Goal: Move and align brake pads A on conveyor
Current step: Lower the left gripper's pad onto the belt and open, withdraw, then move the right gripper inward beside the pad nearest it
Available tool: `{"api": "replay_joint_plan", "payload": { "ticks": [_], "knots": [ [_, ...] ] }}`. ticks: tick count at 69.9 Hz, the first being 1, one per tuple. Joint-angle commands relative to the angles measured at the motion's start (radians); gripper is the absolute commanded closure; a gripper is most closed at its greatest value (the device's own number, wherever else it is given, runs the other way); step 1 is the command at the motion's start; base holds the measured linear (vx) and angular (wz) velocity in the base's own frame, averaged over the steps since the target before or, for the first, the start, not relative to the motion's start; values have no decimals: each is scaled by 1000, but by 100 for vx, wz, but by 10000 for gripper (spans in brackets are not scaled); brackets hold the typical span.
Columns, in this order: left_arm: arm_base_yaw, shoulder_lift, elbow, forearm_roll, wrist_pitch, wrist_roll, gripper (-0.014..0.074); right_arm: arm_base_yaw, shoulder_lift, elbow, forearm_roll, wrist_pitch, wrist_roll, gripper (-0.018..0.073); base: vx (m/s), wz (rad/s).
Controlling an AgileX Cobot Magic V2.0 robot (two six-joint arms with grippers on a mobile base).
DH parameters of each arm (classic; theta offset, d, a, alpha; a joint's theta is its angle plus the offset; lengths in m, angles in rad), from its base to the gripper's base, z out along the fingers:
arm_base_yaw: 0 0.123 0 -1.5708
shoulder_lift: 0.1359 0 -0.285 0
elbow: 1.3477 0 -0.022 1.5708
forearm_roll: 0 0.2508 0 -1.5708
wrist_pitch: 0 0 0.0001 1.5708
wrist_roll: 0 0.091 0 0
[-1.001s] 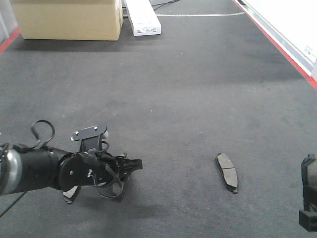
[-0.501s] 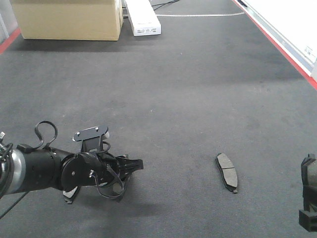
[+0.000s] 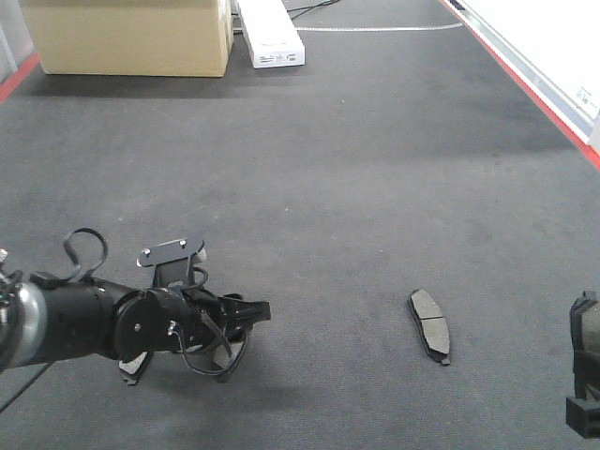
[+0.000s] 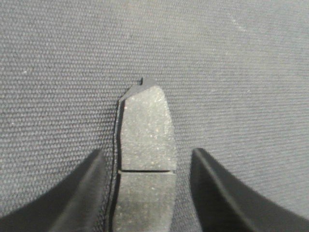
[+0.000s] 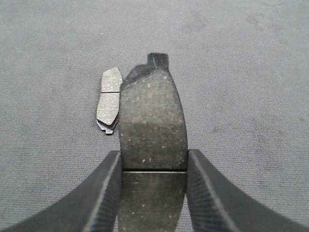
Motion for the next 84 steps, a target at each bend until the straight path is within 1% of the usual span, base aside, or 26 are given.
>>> {"api": "replay_joint_plan", "payload": {
  "ticks": [1, 8, 18, 24, 31, 36, 44, 49, 57, 70, 79, 84],
  "knots": [
    [2, -101, -27, 28, -41, 4, 183, -5, -1, -31, -7, -85, -10, 515, 0, 0],
    [2, -189, -27, 119, -7, 4, 185, -5, -1, -31, -7, -85, -10, 515, 0, 0],
    [2, -319, -27, 241, 100, -2, 185, -5, -1, -31, -7, -86, -10, 515, 0, 0],
    [2, -405, -27, 296, 152, -3, 194, -5, -1, -31, -7, -86, -10, 515, 0, 0],
    [2, -509, -3, 340, 189, -3, 213, -5, -1, -31, -7, -86, -10, 515, 0, 0],
    [2, -593, 42, 348, 188, -3, 230, -5, -1, -31, -7, -86, -10, 515, 0, 0],
    [2, -763, 162, 349, 191, 1, 263, -5, -1, -31, -7, -86, -10, 515, 0, 0],
    [2, -882, 235, 367, 195, 1, 287, -5, -1, -31, -7, -86, -10, 515, 0, 0],
    [2, -1052, 322, 397, 251, 1, 362, -5, -1, -31, -7, -86, -10, 515, 0, 0],
    [2, -1265, 393, 397, 406, 1, 505, -5, -1, -31, -7, -86, -10, 515, 0, 0],
    [2, -1361, 399, 398, 451, 1, 603, -5, -1, -31, -7, -86, -10, 515, 0, 0],
    [2, -1394, 399, 401, 450, 1, 604, -5, -1, -31, -7, -86, -10, 515, 0, 0]
  ]
}}
